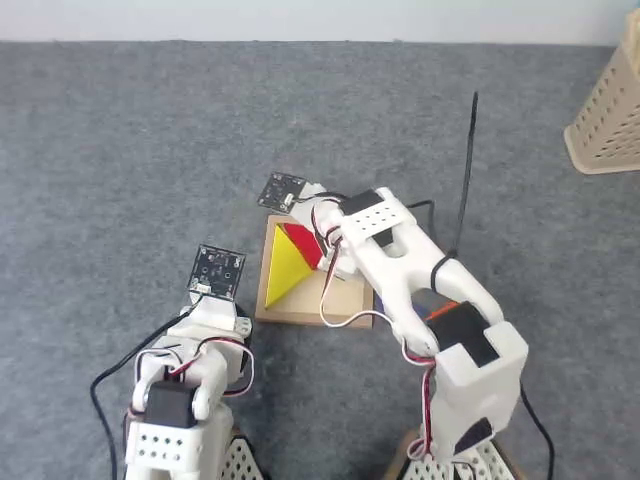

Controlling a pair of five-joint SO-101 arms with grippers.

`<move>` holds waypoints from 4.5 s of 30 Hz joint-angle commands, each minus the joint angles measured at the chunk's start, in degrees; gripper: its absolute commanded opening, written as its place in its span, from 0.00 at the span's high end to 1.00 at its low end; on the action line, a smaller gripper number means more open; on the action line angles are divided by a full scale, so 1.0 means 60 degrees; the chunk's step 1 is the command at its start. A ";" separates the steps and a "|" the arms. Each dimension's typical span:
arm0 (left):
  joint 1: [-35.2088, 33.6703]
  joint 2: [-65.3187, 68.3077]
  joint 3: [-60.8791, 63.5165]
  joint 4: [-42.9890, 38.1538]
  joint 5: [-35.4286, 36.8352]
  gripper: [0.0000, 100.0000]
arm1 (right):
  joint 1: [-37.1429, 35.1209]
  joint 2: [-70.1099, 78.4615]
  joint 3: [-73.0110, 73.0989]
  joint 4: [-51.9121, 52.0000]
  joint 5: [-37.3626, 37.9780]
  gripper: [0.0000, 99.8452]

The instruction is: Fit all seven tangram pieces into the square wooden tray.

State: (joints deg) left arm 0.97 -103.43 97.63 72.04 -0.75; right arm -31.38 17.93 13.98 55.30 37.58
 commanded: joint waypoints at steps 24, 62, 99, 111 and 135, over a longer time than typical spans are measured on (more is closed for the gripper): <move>0.0000 -0.0190 -0.0183 0.0059 0.0088 0.99 | 0.0813 -0.1736 -0.0659 0.1751 -0.3722 0.70; 0.0000 -0.0190 -0.0183 0.0059 0.0088 0.99 | 0.3934 -0.5106 0.3824 0.1516 -0.1201 0.69; 0.0000 -0.0190 -0.0183 0.0059 0.0088 0.99 | 0.2586 -0.3114 0.2462 0.1590 -0.2608 0.69; 0.0000 -0.0190 -0.0183 0.0059 0.0088 0.99 | 0.4403 -0.6147 0.3985 0.3744 -0.1553 0.69; 0.0000 -0.0190 -0.0183 0.0059 0.0088 0.99 | 0.4432 -0.5971 0.6637 0.1487 0.2886 0.79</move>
State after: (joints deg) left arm 1.05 -103.43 97.63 72.04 -0.75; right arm -4.48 -15.74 53.27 64.97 53.93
